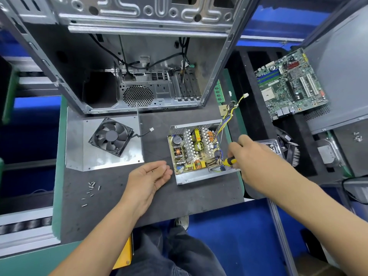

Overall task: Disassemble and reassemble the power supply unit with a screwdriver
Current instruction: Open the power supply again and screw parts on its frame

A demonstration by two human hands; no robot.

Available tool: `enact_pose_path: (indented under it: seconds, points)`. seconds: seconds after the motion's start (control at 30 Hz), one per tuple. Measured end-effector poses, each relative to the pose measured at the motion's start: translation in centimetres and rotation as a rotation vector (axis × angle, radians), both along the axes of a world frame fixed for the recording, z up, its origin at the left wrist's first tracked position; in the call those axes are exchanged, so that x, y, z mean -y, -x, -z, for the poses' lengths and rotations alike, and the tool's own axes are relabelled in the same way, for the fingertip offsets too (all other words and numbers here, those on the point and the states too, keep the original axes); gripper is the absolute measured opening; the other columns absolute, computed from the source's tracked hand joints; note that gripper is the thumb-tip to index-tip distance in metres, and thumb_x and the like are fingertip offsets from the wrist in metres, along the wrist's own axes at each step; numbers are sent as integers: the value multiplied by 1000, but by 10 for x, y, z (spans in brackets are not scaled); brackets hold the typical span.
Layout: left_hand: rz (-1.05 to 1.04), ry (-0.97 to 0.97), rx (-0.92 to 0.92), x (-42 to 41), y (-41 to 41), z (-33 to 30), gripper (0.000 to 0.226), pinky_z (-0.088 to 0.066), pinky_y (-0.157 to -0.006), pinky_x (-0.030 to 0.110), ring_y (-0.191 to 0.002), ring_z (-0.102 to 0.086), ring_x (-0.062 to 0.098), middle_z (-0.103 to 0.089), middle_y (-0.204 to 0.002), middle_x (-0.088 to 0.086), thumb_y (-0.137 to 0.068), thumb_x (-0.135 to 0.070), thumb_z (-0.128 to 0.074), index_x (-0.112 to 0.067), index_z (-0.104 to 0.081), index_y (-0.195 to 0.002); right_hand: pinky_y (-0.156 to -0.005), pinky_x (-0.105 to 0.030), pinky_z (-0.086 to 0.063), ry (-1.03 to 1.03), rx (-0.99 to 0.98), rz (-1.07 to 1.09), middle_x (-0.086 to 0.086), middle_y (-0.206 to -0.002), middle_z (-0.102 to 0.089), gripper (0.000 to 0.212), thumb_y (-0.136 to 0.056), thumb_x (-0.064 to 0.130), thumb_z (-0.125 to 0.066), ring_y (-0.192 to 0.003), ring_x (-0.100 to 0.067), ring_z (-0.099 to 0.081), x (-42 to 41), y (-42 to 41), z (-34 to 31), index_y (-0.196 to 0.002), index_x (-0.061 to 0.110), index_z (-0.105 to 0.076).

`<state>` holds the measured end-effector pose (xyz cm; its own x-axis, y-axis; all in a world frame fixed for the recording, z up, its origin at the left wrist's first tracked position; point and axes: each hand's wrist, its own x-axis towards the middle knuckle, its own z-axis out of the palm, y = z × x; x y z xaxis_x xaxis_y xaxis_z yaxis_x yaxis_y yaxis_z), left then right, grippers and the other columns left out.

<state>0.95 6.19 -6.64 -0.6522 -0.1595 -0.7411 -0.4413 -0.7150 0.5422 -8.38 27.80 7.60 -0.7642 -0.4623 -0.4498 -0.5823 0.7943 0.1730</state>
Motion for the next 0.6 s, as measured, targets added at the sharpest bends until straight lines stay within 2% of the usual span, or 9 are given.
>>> enact_pose_path:
  seconds: [0.07, 0.13, 0.2, 0.27, 0.33, 0.4, 0.47, 0.53, 0.6]
  points:
    - [5, -3, 1, 0, -1, 0, 11, -58, -69, 21, -79, -74, 19, -76, -87, 14, -89, 2, -66, 2, -70, -99, -58, -31, -43, -28, -82, -135, -1, -82, -56, 8, -87, 16, -67, -74, -24, -64, 6, -4, 0, -90, 17, -61]
    - [13, -7, -2, -1, -1, -1, 11, -58, -69, 21, -80, -74, 19, -76, -88, 14, -89, -1, -66, 2, -71, -99, -53, -30, -39, -64, -158, -157, 1, -71, -60, 15, -89, 27, -68, -65, -26, -65, 8, -10, -1, -80, 22, -58]
    - [19, -24, -7, -2, -2, -3, 11, -58, -68, 21, -79, -75, 19, -76, -88, 15, -88, -2, -67, 1, -71, -98, -59, -31, -39, 6, -163, -28, -2, -75, -61, 28, -98, 44, -54, -76, -30, -65, 4, -8, 0, -80, 22, -50]
    - [15, -66, -22, -2, -2, -6, 13, -58, -67, 21, -79, -75, 19, -76, -89, 16, -82, -3, -69, 0, -74, -94, -66, -35, -42, 90, -93, 153, -4, -80, -61, 36, -101, 48, -41, -86, -34, -63, -3, -3, -2, -83, 17, -48]
    - [16, -104, -41, 0, -3, -8, 15, -58, -67, 22, -79, -75, 19, -76, -90, 16, -74, -6, -71, -3, -78, -87, -64, -35, -46, 282, -120, 217, -3, -73, -66, 35, -96, 44, -48, -77, -34, -63, -14, 4, -7, -81, 15, -60]
    - [25, -125, -65, 2, -4, -10, 15, -58, -67, 21, -78, -74, 18, -76, -89, 14, -72, -7, -71, -6, -81, -83, -60, -33, -47, 587, -182, 335, 6, -59, -64, 29, -91, 40, -56, -59, -23, -60, -22, 4, -15, -71, 21, -64]
    - [39, -145, -87, 2, -6, -12, 15, -58, -67, 20, -77, -74, 16, -76, -88, 13, -72, -6, -71, -8, -81, -83, -53, -15, -39, 860, -178, 463, 16, -51, -59, 28, -92, 33, -63, -51, -9, -54, -19, -1, -12, -66, 22, -62]
    - [48, -174, -107, 0, -8, -16, 16, -58, -67, 20, -76, -74, 15, -76, -87, 13, -72, -5, -70, -9, -81, -82, -50, -5, -35, 1025, -90, 527, 25, -49, -55, 28, -94, 19, -65, -50, 4, -53, -8, -11, -3, -66, 14, -62]
    - [42, -196, -132, 0, -9, -21, 16, -58, -66, 20, -75, -74, 15, -76, -86, 12, -71, -4, -69, -9, -81, -80, -50, -10, -37, 1089, 33, 554, 23, -55, -62, 27, -94, 18, -64, -50, 2, -55, 0, -22, 9, -68, 12, -65]
